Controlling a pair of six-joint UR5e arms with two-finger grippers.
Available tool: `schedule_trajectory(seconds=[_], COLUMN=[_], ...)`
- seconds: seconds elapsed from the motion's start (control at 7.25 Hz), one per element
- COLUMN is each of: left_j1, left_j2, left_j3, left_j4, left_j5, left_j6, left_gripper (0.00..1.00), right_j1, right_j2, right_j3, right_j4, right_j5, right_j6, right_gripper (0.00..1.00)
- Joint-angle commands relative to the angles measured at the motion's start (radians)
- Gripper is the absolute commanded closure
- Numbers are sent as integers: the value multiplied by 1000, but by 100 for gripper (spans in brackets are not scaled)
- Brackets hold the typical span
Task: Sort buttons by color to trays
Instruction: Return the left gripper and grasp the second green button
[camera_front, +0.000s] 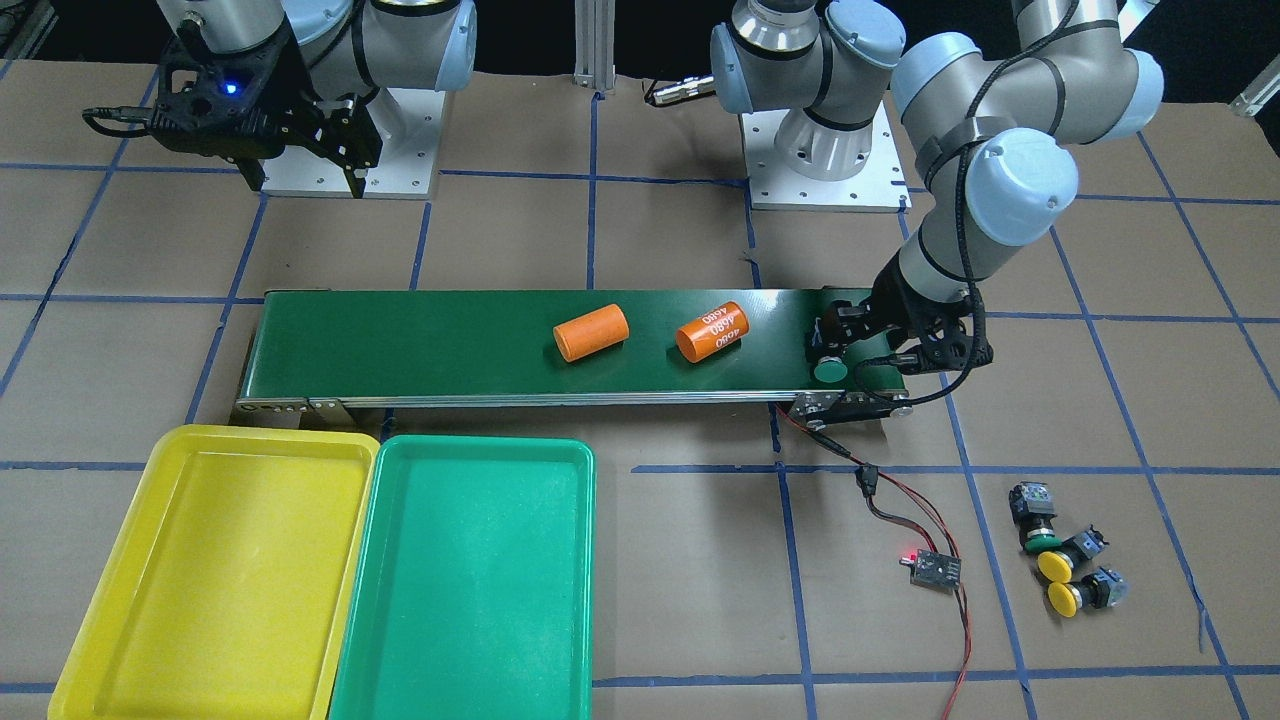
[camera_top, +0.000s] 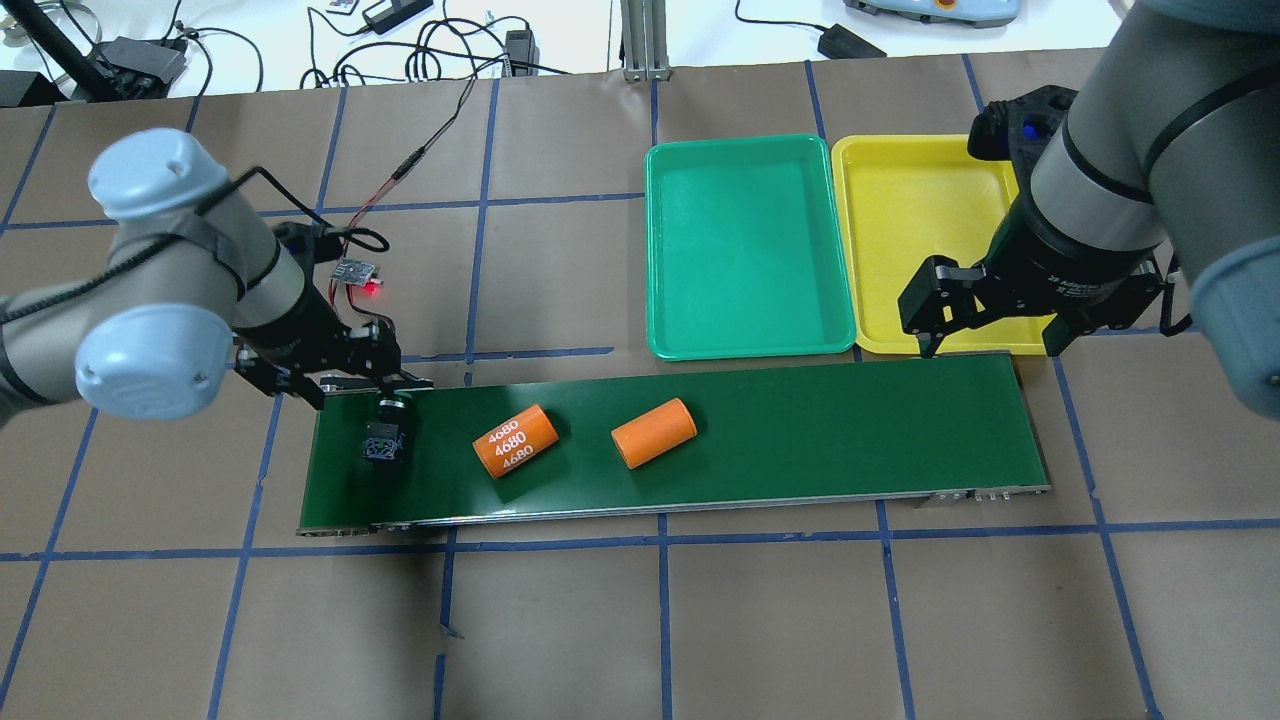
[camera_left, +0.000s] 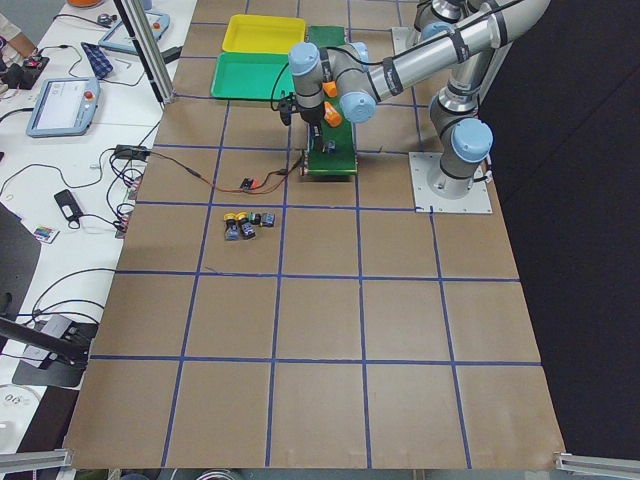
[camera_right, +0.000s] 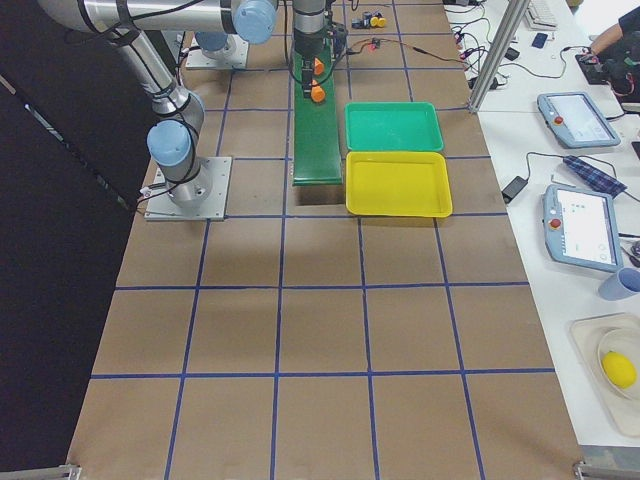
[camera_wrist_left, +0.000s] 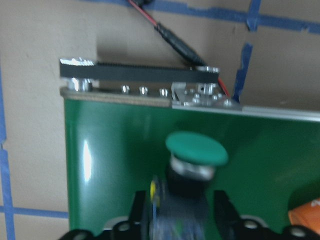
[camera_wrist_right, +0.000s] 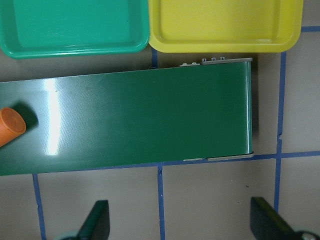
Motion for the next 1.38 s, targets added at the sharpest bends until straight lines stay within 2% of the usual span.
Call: schedule_trajectory(seconds=[0.0, 0.28, 0.41, 0.55, 0.83, 0.97, 1.1, 1.24], left_j1=[90, 191, 222, 265, 293, 294, 294, 293], left_j2=[-171, -343, -403, -449, -473, -497, -515, -529], left_j3=[220, 404, 429, 420, 399, 397, 388, 371], left_j4=[-36, -30, -27, 19, 39, 106, 111, 123], left_j5=[5, 5, 5, 3, 5, 6, 5, -4], left_j6=[80, 192, 260, 286, 290, 328, 334, 331], left_gripper=[0, 0, 0, 0, 0, 0, 15, 19], right_j1=[-1, 1, -1, -1, -1, -1, -1, -1], right_j2=[-1, -1, -1, -1, -1, -1, -1, -1], right_j3=[0, 0, 2, 2, 2, 2, 2, 2], right_j4=[0, 3, 3, 3, 3, 3, 5, 5], right_j5=[0, -1, 0, 0, 2, 0, 2, 0], right_j6=[0, -3, 0, 0, 2, 0, 2, 2], right_gripper=[0, 0, 0, 0, 0, 0, 0, 0])
